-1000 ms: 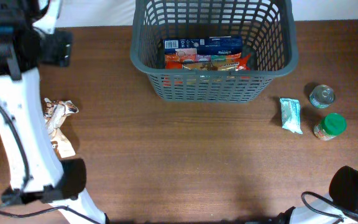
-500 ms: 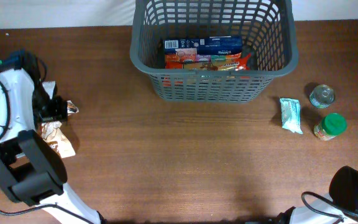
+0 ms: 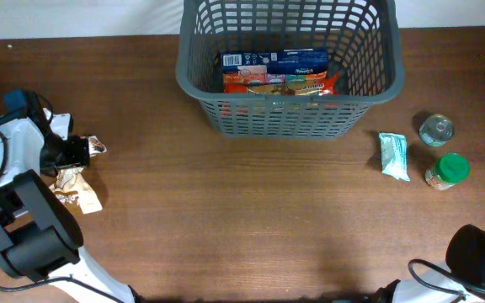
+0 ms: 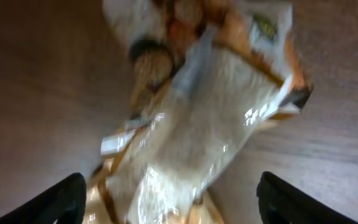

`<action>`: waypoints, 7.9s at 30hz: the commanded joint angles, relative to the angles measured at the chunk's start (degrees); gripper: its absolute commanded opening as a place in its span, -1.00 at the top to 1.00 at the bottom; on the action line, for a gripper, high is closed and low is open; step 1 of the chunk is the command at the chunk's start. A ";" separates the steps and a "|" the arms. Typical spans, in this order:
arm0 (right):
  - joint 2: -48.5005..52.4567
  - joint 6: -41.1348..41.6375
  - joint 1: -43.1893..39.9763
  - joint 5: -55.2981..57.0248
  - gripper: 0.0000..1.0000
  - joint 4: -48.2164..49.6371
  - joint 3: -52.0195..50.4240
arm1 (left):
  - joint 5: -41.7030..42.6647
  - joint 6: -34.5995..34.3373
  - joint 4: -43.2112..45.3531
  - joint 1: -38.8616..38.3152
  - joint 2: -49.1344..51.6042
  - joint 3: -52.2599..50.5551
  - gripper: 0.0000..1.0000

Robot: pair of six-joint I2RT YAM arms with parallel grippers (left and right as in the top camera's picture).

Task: Pack container
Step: 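Move the left gripper to the crumpled snack wrapper and grasp it, then carry the wrapper with the left gripper and release it into the basket, then park the left arm and grasp the green-lidded jar with the right gripper, then lift the jar with the right gripper and place it in the basket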

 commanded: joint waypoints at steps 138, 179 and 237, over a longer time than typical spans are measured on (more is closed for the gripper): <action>4.13 -0.04 -0.50 -2.34 -0.99 11.54 -54.71 | -11.85 -16.37 -44.11 -28.35 2.56 75.23 -0.98; 6.67 5.57 -2.14 -1.09 -1.00 42.73 -82.51 | -11.85 -16.37 -44.11 -28.35 2.56 75.23 -0.98; -7.13 -13.20 14.23 -28.59 0.87 16.33 -30.23 | -11.85 -16.37 -44.11 -28.35 2.58 75.23 -0.98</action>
